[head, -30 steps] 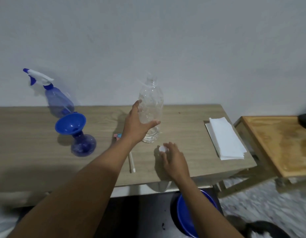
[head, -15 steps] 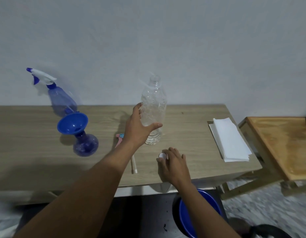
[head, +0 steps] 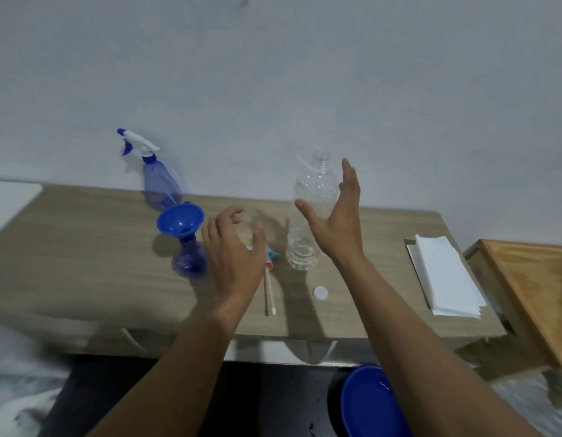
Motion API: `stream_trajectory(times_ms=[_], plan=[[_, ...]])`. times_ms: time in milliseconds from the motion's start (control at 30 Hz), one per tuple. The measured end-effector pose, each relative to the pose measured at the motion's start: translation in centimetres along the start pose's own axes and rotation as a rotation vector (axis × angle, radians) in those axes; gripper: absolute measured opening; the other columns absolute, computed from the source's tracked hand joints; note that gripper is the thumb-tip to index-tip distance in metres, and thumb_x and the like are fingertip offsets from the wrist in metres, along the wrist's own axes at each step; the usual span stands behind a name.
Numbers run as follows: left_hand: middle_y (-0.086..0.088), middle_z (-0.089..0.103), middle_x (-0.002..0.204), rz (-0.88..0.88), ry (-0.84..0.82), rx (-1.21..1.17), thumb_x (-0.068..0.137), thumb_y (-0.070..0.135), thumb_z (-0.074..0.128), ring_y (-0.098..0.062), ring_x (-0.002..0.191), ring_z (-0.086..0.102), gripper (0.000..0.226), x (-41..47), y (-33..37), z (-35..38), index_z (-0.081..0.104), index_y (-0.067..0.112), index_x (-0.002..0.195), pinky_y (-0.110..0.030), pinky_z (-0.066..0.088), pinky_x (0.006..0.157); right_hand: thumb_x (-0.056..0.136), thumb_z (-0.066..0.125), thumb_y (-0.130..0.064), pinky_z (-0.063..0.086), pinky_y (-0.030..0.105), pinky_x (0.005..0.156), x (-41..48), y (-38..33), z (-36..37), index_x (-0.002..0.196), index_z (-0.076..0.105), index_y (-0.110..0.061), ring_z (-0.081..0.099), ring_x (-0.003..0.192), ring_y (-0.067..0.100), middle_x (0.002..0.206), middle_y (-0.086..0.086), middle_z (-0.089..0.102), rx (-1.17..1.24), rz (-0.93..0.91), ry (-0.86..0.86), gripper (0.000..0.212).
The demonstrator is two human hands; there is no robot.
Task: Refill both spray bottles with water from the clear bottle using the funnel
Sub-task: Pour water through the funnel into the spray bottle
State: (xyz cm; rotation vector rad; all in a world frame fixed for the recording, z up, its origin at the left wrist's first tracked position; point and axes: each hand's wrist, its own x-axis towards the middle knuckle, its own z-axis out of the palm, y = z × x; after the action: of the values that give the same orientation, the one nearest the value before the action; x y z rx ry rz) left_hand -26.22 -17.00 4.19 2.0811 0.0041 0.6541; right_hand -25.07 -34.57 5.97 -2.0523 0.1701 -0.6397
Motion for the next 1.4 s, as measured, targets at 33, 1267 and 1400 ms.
stream_trajectory(times_ms=[33, 1267, 1400], plan=[[-0.001, 0.055, 0.113, -0.018, 0.093, 0.031, 0.082, 0.028, 0.075, -0.022, 0.109, 0.049, 0.044, 0.3, -0.7, -0.6, 0.055, 0.016, 0.119, -0.043, 0.045, 0.096, 0.085, 0.078, -0.041, 0.031, 0.043, 0.121, 0.7, -0.3, 0.2, 0.159, 0.011, -0.031, 0.023, 0.152, 0.020, 0.165, -0.009, 0.015, 0.008, -0.017, -0.017, 0.101], [0.006, 0.043, 0.152, -0.373, -0.238, -0.253, 0.069, 0.044, 0.088, -0.016, 0.136, 0.044, 0.097, 9.0, -11.3, -6.9, 0.039, 0.028, 0.151, -0.032, 0.040, 0.106, 0.084, 0.075, -0.051, 0.044, 0.013, 0.069, 7.6, -13.1, 1.9, 0.145, 0.036, -0.040, 0.066, 0.082, 0.004, 0.104, -0.002, 0.063, -0.449, -0.242, -0.484, 0.074], [0.008, 0.041, 0.149, -0.353, -0.319, -0.238, 0.060, 0.049, 0.092, -0.013, 0.133, 0.043, 0.110, 9.1, -11.7, -7.2, 0.035, 0.027, 0.152, -0.029, 0.040, 0.102, 0.085, 0.073, -0.053, 0.046, 0.021, 0.072, 7.3, -13.9, 3.5, 0.146, 0.033, -0.041, 0.065, 0.083, 0.007, 0.107, -0.001, 0.063, -0.555, -0.252, -0.628, 0.074]])
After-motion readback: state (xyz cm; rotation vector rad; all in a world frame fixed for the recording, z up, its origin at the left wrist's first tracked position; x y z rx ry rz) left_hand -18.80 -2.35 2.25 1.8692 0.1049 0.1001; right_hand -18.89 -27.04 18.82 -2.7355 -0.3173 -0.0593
